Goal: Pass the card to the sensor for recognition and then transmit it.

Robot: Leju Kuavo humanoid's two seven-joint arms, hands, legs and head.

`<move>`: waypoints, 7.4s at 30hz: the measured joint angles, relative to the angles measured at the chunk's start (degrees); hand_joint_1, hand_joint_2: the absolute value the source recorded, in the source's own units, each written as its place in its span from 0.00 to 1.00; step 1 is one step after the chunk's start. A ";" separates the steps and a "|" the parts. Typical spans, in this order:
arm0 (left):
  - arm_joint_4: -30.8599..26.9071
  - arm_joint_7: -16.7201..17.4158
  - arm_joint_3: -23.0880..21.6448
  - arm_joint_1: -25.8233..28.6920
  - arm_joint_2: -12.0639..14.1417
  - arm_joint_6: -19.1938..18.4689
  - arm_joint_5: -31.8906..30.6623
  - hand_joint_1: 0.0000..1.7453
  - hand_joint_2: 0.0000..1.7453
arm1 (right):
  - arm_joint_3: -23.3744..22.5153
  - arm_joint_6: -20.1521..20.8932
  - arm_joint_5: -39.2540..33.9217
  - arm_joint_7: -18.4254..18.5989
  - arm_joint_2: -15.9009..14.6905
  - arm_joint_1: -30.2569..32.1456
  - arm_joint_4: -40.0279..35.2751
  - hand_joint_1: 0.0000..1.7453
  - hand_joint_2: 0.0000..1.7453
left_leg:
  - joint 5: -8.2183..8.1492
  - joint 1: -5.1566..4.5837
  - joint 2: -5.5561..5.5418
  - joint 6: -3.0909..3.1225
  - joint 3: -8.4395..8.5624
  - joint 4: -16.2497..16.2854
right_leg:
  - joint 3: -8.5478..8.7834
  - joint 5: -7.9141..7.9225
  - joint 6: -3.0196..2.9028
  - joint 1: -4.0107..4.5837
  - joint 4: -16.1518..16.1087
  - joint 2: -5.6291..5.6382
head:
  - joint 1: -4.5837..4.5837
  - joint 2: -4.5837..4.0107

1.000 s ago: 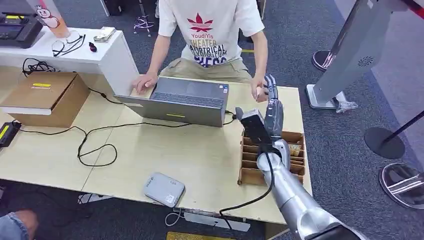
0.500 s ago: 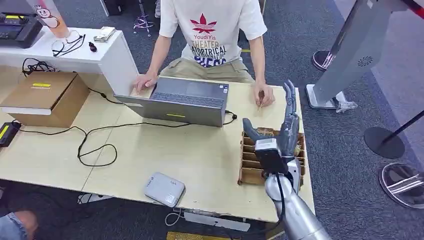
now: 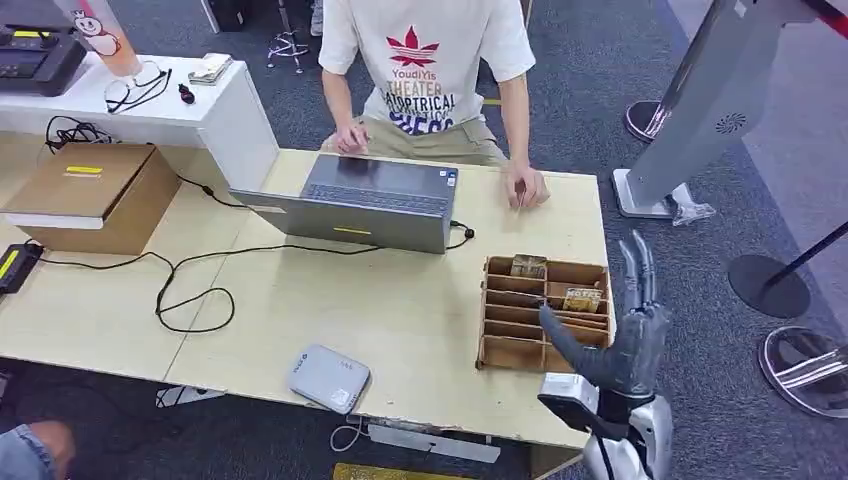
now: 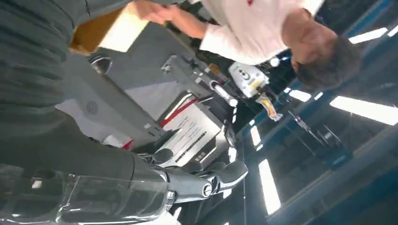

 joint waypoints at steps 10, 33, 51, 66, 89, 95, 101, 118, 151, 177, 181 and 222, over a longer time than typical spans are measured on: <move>0.00 -0.09 1.64 0.36 0.02 0.59 1.20 0.00 0.00 | 0.02 0.07 3.65 6.23 -4.87 3.56 1.29 0.14 1.00 | 0.00 0.00 -0.01 0.00 -0.01 0.00 | 0.00 0.00 0.00 0.00 0.00 0.00 | 0.00 0.00; 0.00 -0.26 2.45 0.46 0.04 0.46 0.44 0.00 0.00 | 0.20 0.02 8.31 13.51 -8.42 10.53 3.08 0.46 1.00 | -0.01 0.00 -0.01 0.01 -0.02 0.00 | 0.00 -0.02 0.01 0.00 0.00 0.00 | 0.00 0.00; 0.00 -0.33 2.45 0.46 0.04 0.50 -0.35 0.00 0.00 | 0.74 2.45 7.65 13.42 -8.46 8.70 5.35 0.48 1.00 | -0.01 0.00 -0.01 0.01 -0.03 0.00 | 0.00 -0.02 0.01 0.00 0.00 0.00 | 0.00 0.00; 0.00 -0.09 2.45 0.40 0.04 0.48 -0.96 0.00 0.00 | 1.38 3.65 4.59 10.85 -8.35 4.57 11.02 0.51 1.00 | 0.00 0.00 -0.01 0.01 -0.03 0.00 | 0.00 -0.02 0.01 0.00 0.00 0.00 | 0.02 0.00; 0.00 -0.07 2.45 0.34 0.07 0.57 -1.16 0.00 0.00 | 1.31 4.02 1.88 9.36 -8.37 2.05 17.14 0.83 1.00 | -0.01 0.00 -0.01 0.01 -0.01 0.00 | 0.00 -0.02 0.01 0.00 0.00 0.00 | 0.00 0.00; 0.00 -0.09 2.45 0.31 0.07 0.68 -1.44 0.00 0.00 | 1.22 4.00 1.18 8.46 -8.37 1.47 18.54 1.00 1.00 | 0.00 0.00 0.00 0.01 0.00 0.00 | 0.00 -0.02 0.01 0.00 0.00 0.01 | 0.00 0.00; 0.00 -0.13 2.45 0.31 0.09 0.68 -1.46 0.00 0.00 | 1.22 3.87 0.44 8.11 -8.53 0.97 19.17 1.00 1.00 | -0.01 0.00 -0.01 0.01 0.00 0.00 | 0.00 -0.02 0.01 0.00 0.00 0.01 | 0.00 0.00; 0.00 -0.18 2.45 0.35 0.11 1.01 -1.29 0.00 0.00 | 1.31 3.50 0.62 7.06 -8.70 -1.07 18.95 1.00 1.00 | 0.00 0.00 0.00 0.01 -0.01 0.00 | 0.00 0.00 0.00 0.00 0.00 0.02 | 0.00 0.00; 0.00 1.14 2.27 -0.84 0.04 -0.85 -4.18 0.00 0.00 | 3.43 9.20 -6.93 0.77 -14.16 -24.60 12.90 1.00 1.00 | 0.05 -0.01 0.03 0.01 -0.05 0.00 | -0.01 0.03 0.01 -0.01 0.04 0.04 | -0.02 0.00; 0.00 1.64 0.61 -1.74 -0.11 -1.09 -5.05 0.00 0.00 | 15.95 8.39 -2.31 3.19 1.07 -39.12 37.79 0.00 1.00 | 0.09 0.01 -0.02 -0.04 -0.01 0.00 | -0.01 0.03 -0.01 0.00 0.10 0.00 | 0.00 0.00; 0.00 1.64 0.57 -1.76 -0.09 -1.31 -5.07 0.00 0.00 | 16.37 8.11 -2.29 3.50 1.11 -38.71 39.13 0.00 1.00 | 0.08 0.01 -0.02 -0.04 -0.01 0.00 | -0.02 0.03 -0.01 0.00 0.10 0.02 | 0.00 0.00; 0.02 0.26 1.18 0.83 0.22 -0.28 -0.59 0.00 0.00 | 13.31 10.05 -27.03 -3.73 0.92 0.69 8.04 0.00 1.00 | 0.00 0.01 -0.01 -0.05 -0.09 -0.02 | -0.12 -0.08 0.00 0.01 0.08 0.01 | 0.00 0.00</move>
